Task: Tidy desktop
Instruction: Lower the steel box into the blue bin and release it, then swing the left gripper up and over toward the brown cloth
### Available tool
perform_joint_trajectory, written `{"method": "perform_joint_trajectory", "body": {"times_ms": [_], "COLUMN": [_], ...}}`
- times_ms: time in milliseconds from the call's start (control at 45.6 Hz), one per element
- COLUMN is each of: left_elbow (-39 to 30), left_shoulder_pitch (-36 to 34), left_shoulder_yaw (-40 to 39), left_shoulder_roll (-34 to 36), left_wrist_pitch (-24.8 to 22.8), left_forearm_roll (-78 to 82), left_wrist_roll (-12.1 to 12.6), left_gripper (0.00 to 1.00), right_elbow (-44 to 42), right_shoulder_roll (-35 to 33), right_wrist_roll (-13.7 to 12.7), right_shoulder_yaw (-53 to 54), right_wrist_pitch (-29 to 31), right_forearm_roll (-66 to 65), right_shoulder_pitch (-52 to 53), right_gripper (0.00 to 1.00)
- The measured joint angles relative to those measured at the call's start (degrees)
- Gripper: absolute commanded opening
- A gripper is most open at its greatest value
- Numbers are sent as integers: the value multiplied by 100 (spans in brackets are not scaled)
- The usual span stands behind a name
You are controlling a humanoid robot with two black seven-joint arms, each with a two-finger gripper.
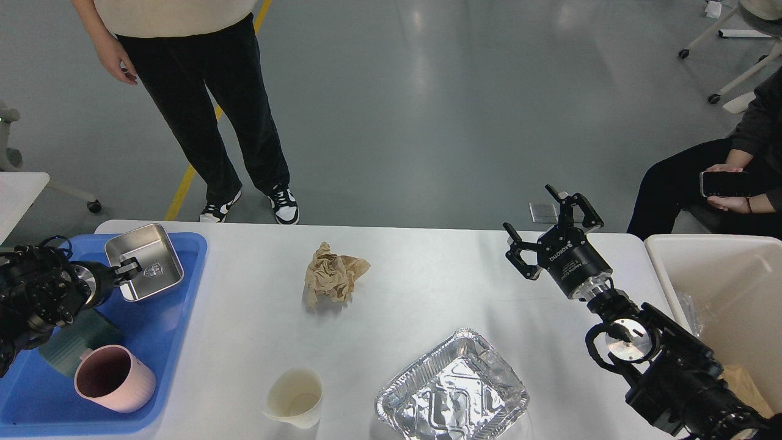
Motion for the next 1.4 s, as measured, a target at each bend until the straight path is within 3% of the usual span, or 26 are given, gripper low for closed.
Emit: {"method": "perform_joint_trajectory", "body": {"times_ms": [153,197,285,504,723,855,1096,1249,1402], "left_elbow": [0,0,0,0,-9,-59,-98,-381,-1393], "left_shoulder_pitch": [10,10,10,-195,-1269,-1583,-1956,-2031,-2048], "left_shoulder_yaw": [0,0,0,-25,-42,-102,-295,-340,-494], "left_shoulder_roll": [-5,19,61,237,303,332,418,649,1221], "left_wrist_pitch": [10,9,0,-143,-1535,-2018,-3115,-3446,-3377], "left_forearm_roll": [-8,-8,-8,-282,-454,-485,-784,-889,-893], "left_wrist_roll": [-5,-22,-49,-114,-124,-157,-550,-749,-819], "left_gripper": [24,33,61,85,87,87,87,87,87], "right_elbow": [-3,-5,-5,-6,-7,-8,-9,-9,-9], "right_shoulder_roll": [-15,-16,-18,3,19,26,52,52,55], "right_wrist_roll": [0,0,0,0,0,0,-7,-9,-9], "right_shoulder_yaw": [0,0,0,0,0,0,0,0,0], "right_wrist_pitch": [6,6,6,7,-26,-35,-45,-53,-82], "right_forearm_roll": [0,0,0,0,0,0,-6,-8,-17], "right_shoulder_pitch": [-6,-7,-8,-3,81,92,85,81,81], "right_gripper": [100,100,100,100,100,100,100,100,100]}}
